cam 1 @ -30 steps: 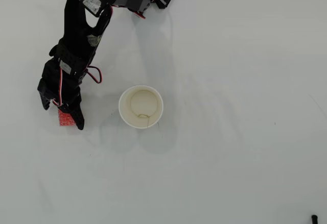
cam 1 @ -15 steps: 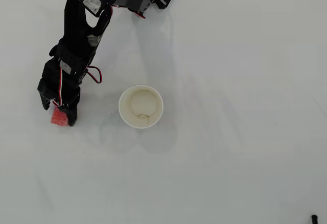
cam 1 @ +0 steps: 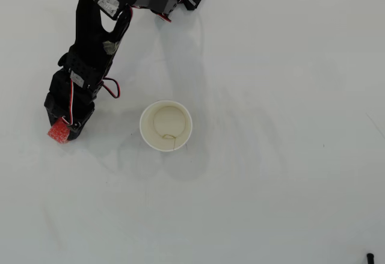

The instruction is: Grasp a red cube and put it in the cup.

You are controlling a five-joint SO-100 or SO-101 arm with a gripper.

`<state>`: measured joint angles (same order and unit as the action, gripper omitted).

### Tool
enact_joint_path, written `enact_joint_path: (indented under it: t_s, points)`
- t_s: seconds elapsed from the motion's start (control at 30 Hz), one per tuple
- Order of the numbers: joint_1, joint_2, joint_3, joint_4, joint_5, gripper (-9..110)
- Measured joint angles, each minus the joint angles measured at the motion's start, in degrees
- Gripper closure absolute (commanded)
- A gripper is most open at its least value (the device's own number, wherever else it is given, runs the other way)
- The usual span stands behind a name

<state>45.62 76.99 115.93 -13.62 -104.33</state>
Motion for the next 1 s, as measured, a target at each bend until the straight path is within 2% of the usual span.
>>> enact_joint_path:
  t_s: [0.43,1.0]
  points:
    - [-1.0,1.7,0.1,3.0,0.0,101]
    - [-6.8,27.4,16.4,10.5,3.8,101]
